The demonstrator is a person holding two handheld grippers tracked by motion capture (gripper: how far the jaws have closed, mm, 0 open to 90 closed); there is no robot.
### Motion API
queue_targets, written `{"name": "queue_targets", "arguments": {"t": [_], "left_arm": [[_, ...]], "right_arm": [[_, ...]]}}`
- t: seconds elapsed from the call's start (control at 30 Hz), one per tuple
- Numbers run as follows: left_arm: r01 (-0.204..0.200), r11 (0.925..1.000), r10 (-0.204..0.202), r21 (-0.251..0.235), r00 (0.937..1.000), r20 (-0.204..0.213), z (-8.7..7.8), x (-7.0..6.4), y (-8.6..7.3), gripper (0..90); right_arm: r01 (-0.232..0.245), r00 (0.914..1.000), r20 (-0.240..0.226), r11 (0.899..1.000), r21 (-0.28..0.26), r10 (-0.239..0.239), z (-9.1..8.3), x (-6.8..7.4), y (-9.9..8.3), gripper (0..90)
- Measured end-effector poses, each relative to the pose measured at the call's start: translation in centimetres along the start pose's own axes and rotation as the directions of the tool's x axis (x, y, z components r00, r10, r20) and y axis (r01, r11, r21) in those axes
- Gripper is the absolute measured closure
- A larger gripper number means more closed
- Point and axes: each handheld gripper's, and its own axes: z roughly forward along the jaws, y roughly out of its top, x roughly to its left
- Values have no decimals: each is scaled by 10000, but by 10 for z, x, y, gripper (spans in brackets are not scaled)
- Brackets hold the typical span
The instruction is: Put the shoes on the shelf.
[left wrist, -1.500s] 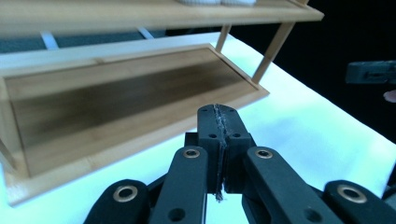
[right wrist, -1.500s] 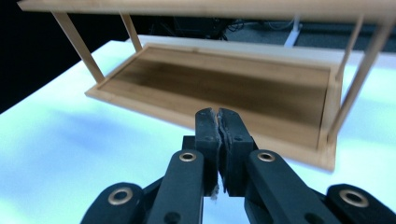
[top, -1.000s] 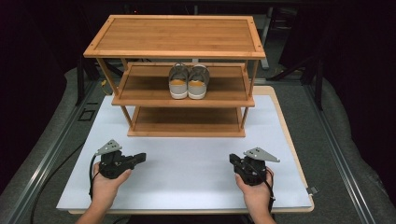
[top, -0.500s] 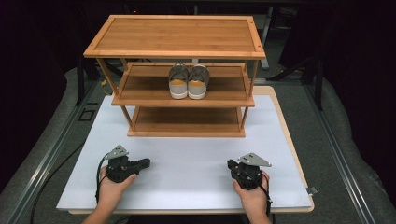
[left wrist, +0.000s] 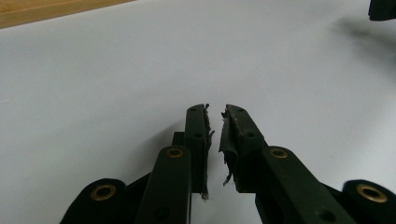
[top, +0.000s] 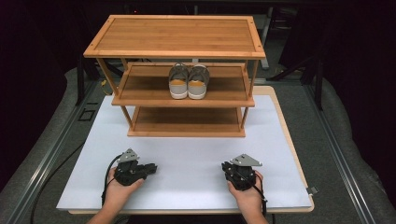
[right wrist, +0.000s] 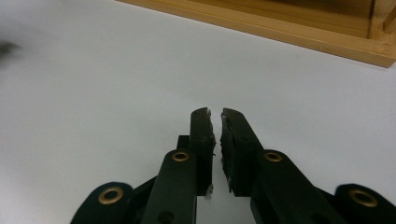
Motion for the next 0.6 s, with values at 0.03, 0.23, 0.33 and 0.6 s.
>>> {"name": "queue_targets", "arguments": {"t": [0.03, 0.23, 0.33, 0.6], "left_arm": [[-81, 10000, 81, 40, 10000, 17, 1, -1, 0, 789], [-223, 9997, 222, 73, 9997, 68, 4, -6, 0, 784], [-246, 9996, 246, 103, 9997, 86, 5, -8, -1, 780], [-276, 9995, 273, 142, 9994, 211, 7, -9, 0, 760]], "right_arm": [[8, 10000, -17, 10000, 0, -8, 0, 0, 0, 825], [76, 9999, -124, 10000, 12, -76, 0, 2, -1, 814], [126, 9997, -217, 9999, -43, -127, 0, 3, -1, 812], [228, 9995, -210, 9997, 99, -226, 3, 2, -2, 815]]}}
